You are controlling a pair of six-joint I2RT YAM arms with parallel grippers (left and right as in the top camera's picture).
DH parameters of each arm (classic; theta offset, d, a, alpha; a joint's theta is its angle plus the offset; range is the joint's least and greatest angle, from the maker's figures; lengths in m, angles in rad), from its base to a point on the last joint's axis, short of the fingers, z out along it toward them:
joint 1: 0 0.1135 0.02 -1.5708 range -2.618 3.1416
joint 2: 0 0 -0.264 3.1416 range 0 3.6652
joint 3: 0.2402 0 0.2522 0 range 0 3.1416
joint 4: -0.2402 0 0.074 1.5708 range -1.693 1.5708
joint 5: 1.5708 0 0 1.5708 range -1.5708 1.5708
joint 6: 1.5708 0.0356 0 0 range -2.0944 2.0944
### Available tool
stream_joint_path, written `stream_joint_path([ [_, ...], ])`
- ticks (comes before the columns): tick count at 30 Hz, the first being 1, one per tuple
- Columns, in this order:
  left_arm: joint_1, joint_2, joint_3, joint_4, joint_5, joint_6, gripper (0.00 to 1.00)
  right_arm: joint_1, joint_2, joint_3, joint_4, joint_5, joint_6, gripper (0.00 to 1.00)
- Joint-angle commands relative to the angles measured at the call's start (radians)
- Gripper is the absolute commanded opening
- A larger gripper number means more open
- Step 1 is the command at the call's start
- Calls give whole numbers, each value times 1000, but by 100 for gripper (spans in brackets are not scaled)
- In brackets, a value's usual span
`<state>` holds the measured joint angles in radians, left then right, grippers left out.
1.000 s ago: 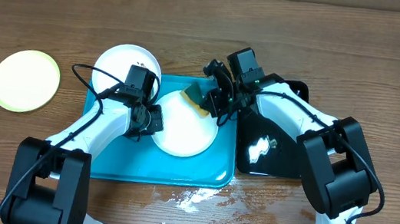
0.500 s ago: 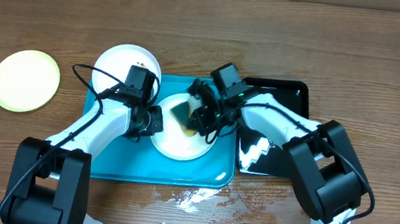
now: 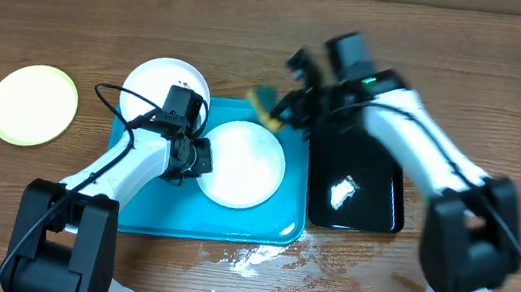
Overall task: Clean dirty plates on tray and stack at the side
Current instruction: 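Carry the sponge back over the black tray with the right gripper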
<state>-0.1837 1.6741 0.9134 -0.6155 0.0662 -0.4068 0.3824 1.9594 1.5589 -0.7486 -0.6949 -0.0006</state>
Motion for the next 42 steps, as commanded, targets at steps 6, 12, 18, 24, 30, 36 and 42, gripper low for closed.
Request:
stream_joint_path([
  [6,-7,13,152,-165,-78,49,4,-197,-144,32,-251,196,55,4],
  [12,-7,13,309,-338,-173,47,4,-294,-143,17,-426,299,56,4],
  [18,-29,12,476,-475,-289,40,4,-299,-143,-47,-443,358,90,4],
  [24,-130,12,604,-519,-508,41,4,-296,-143,-178,-357,441,135,4],
  [30,-314,12,655,-517,-886,41,4,-296,-143,-299,-238,444,135,4],
  [36,-505,13,655,-507,-1241,41,4,-296,-143,-370,-137,444,132,4],
  [42,-619,13,655,-505,-1415,41,4,-294,-143,-375,-123,444,132,4],
])
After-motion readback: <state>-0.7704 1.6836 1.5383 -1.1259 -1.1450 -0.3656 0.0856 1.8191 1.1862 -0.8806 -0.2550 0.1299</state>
